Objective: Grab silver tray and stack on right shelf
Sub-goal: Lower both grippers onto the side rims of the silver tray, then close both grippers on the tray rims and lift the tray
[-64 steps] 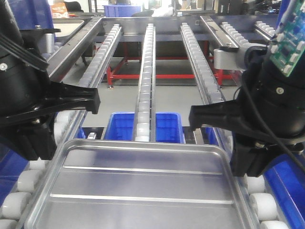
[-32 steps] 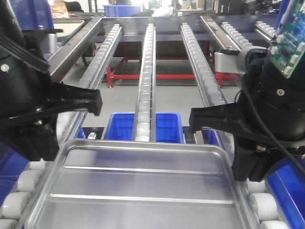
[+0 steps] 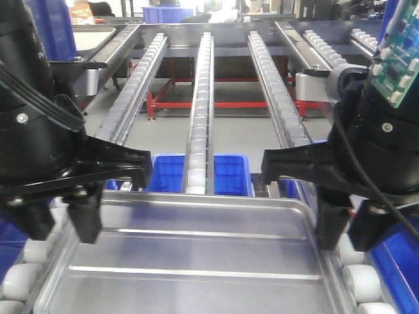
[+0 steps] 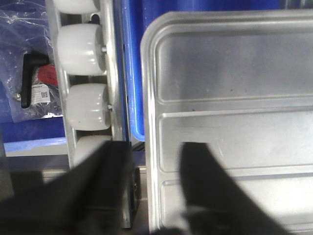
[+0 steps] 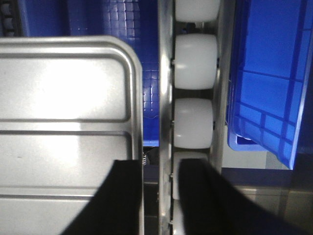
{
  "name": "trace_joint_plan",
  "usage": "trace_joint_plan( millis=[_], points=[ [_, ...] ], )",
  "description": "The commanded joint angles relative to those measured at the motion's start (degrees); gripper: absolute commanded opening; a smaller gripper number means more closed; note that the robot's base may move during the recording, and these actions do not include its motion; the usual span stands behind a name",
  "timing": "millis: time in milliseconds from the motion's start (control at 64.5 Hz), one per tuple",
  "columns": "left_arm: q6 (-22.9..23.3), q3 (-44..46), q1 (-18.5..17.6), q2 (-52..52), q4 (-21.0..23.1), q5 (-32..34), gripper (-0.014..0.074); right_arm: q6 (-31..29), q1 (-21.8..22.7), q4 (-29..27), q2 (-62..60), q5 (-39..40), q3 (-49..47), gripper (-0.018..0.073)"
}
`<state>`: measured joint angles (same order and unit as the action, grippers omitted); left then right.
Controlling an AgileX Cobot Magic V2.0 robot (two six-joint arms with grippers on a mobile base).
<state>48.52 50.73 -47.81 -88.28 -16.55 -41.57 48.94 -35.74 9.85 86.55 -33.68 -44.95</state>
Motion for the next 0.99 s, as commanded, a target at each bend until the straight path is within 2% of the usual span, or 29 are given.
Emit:
trace_joint_plan(
  millis=[0,62,388,667,977],
  points=[
    [0.22,1.65,-0.37,1.6,-0.32,0.07,0.0395,-0.25,0.03,0.38,-1.76,0.83,-1.76,0.0489],
    [0.22,1.65,-0.37,1.36,-0.67,-0.06,0.0388,-0.25,0.03,0.38,-1.5,1.01,-1.76,0.0521],
    [0.22,1.65,-0.23,-1.46,-1.6,0.29,0.0265,-0.25,0.09,0.38,1.29,3.22,-1.76,0.052],
    [0.31,1.65,2.78,-2.95,0.52,1.33,0.0262,-0.25,0.09,0.24,2.21,3.46,-1.76,0.052],
    [0.31,1.65,2.75,-3.09,0.52,1.33,0.0262,-0.25,0.09,0.24,2.2,3.53,-1.81,0.0519]
  ],
)
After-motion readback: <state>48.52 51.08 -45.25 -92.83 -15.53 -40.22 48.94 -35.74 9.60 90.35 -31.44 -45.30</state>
